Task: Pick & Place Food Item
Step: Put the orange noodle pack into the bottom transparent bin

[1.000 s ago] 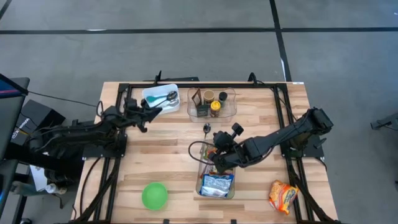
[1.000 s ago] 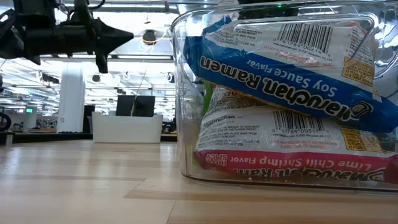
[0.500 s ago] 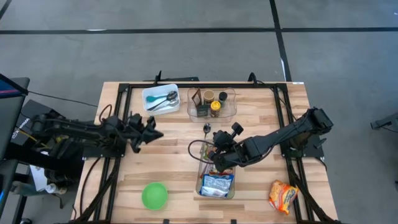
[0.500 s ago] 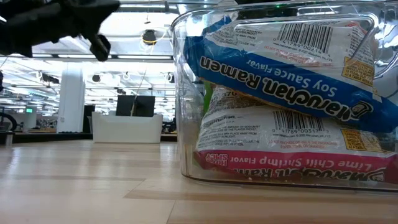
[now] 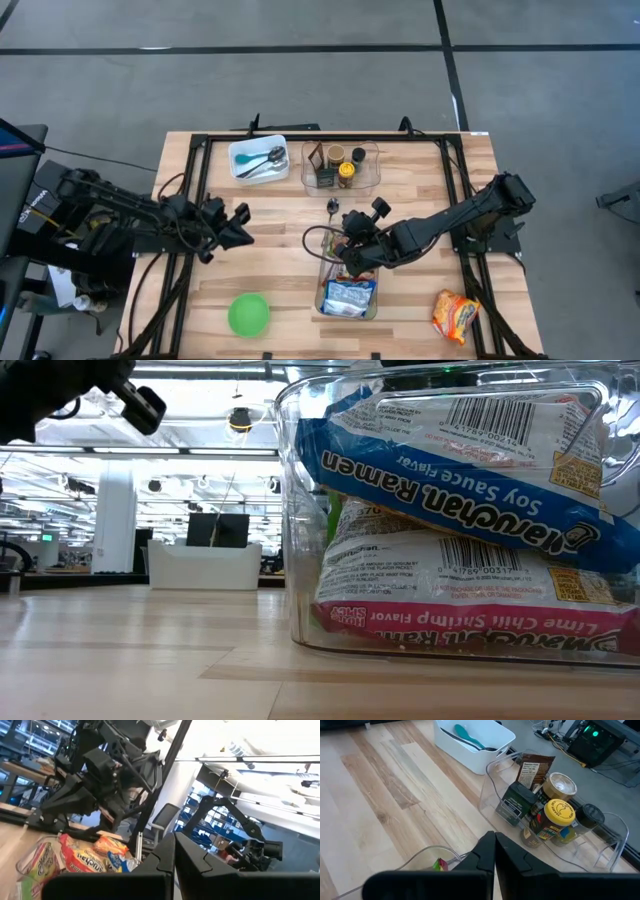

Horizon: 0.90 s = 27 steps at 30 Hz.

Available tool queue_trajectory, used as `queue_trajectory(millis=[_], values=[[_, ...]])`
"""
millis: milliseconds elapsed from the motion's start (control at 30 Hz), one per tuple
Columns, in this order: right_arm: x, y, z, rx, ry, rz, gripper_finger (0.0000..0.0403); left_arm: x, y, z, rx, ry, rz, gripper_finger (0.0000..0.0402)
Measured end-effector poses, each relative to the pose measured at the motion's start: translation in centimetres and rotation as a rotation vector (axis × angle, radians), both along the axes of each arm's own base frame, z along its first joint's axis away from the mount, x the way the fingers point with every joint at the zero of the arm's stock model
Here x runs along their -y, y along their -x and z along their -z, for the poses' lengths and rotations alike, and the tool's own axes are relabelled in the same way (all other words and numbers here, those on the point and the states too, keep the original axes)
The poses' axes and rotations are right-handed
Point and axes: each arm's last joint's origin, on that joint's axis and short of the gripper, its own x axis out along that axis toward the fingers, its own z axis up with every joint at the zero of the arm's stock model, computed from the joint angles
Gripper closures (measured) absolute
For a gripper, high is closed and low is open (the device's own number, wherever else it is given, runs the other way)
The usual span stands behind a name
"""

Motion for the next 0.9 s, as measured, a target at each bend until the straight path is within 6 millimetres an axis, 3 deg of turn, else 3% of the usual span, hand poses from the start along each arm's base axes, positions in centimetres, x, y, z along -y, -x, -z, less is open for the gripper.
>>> queue_trajectory(millis=[533,900], values=[[0.0,0.0,0.0,-0.001,0.0,-0.001,0.0399,-0.1,0.2,-0.6,0.078,-0.034,-0.024,0.0401],[0.0,0.1,0.1,-0.02,0.009,-0.002,0.0399,0.0,-0.1,-3.0,0.199,-0.099,-0.062,0.0401]])
